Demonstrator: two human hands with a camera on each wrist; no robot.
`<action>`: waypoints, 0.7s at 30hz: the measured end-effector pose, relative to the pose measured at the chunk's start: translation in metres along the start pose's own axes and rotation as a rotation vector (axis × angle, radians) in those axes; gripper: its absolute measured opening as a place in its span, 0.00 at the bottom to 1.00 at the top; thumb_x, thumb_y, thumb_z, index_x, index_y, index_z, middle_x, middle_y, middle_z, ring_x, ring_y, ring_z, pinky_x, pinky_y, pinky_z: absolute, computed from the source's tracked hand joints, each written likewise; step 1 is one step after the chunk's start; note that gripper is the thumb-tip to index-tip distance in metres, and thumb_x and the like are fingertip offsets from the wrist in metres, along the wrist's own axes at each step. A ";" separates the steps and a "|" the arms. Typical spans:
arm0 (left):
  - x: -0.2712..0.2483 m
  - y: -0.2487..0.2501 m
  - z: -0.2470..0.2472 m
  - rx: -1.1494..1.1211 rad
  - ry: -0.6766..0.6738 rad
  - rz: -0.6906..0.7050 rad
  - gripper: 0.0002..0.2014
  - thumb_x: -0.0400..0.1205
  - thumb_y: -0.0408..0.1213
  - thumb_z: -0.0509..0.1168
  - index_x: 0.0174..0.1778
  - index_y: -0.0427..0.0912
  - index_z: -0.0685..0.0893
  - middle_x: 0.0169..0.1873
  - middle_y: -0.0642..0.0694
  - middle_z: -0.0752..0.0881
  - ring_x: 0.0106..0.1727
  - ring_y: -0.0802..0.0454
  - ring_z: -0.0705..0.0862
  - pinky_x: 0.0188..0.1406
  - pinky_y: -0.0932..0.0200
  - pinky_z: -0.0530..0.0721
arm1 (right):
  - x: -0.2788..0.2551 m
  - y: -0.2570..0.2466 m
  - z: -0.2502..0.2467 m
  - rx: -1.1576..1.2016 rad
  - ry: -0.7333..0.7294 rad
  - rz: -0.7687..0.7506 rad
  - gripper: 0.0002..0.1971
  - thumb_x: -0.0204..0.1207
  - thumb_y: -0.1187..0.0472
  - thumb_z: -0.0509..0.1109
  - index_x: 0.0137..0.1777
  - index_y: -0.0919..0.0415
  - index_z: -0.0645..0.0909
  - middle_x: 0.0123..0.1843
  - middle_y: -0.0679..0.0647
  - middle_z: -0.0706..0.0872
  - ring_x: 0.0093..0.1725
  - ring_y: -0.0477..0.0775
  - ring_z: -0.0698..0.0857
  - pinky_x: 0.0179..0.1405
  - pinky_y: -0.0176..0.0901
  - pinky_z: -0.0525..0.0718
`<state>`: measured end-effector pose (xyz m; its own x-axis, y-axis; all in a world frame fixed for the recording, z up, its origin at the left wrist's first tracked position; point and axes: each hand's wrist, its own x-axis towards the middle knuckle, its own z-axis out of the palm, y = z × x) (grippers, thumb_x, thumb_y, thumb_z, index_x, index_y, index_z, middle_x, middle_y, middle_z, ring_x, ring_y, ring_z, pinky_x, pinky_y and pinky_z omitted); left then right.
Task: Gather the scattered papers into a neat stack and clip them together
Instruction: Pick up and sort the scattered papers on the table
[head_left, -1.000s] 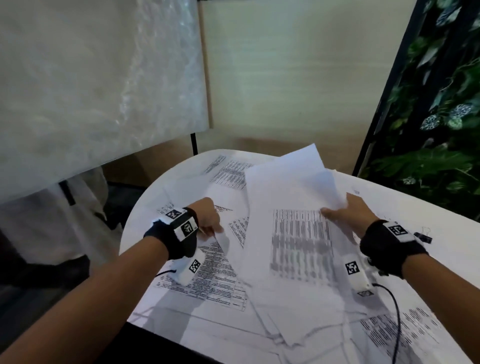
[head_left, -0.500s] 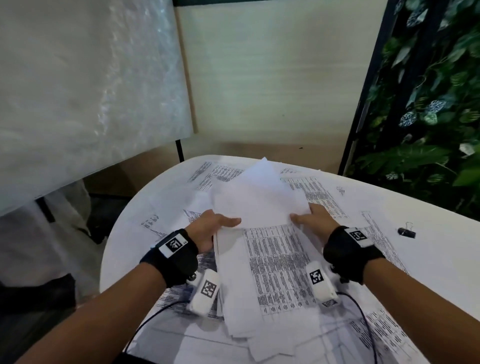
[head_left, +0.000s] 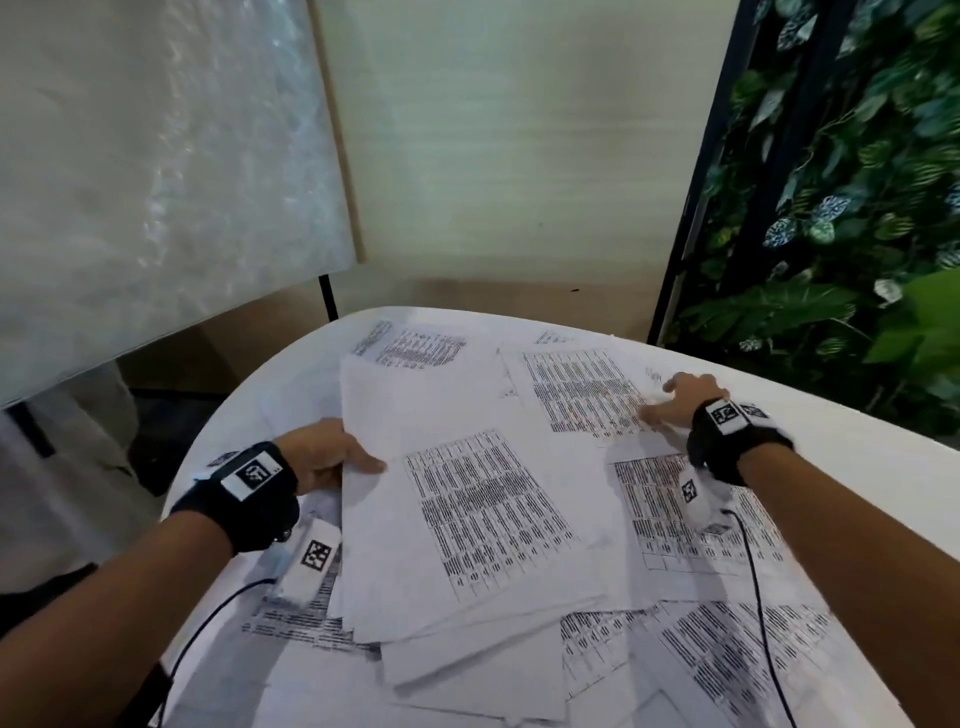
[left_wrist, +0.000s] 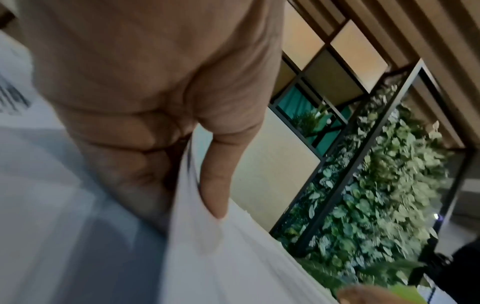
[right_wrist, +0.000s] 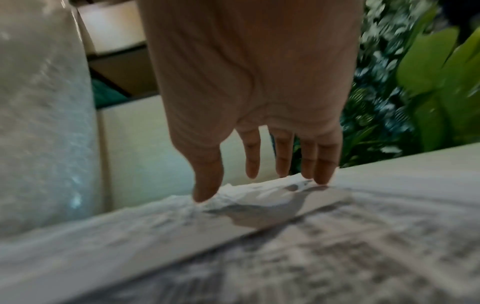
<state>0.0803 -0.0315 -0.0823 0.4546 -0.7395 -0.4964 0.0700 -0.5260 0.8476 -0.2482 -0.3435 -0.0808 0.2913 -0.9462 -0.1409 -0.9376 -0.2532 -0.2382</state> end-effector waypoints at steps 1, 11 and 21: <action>0.001 -0.001 0.001 -0.012 0.008 0.003 0.22 0.75 0.13 0.66 0.66 0.24 0.81 0.62 0.26 0.85 0.62 0.28 0.85 0.56 0.40 0.87 | 0.008 0.007 0.003 -0.040 -0.028 0.017 0.45 0.62 0.29 0.73 0.72 0.60 0.74 0.72 0.65 0.77 0.70 0.68 0.77 0.70 0.57 0.77; 0.000 -0.005 -0.016 -0.133 0.069 0.096 0.15 0.79 0.14 0.62 0.57 0.33 0.84 0.48 0.35 0.89 0.35 0.45 0.89 0.28 0.56 0.88 | -0.007 -0.007 -0.011 0.273 0.056 0.061 0.45 0.67 0.54 0.83 0.78 0.71 0.64 0.74 0.66 0.75 0.74 0.65 0.75 0.69 0.48 0.76; 0.007 -0.004 -0.018 -0.093 0.068 0.004 0.11 0.84 0.19 0.59 0.56 0.33 0.83 0.33 0.43 0.92 0.26 0.51 0.89 0.25 0.62 0.88 | -0.029 -0.030 -0.065 1.223 0.455 -0.169 0.10 0.76 0.74 0.65 0.53 0.61 0.78 0.42 0.53 0.83 0.41 0.52 0.82 0.44 0.45 0.80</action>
<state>0.0993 -0.0266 -0.0856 0.5142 -0.7094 -0.4821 0.1492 -0.4795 0.8648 -0.2405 -0.3219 -0.0067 0.0723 -0.9646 0.2535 -0.0499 -0.2573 -0.9650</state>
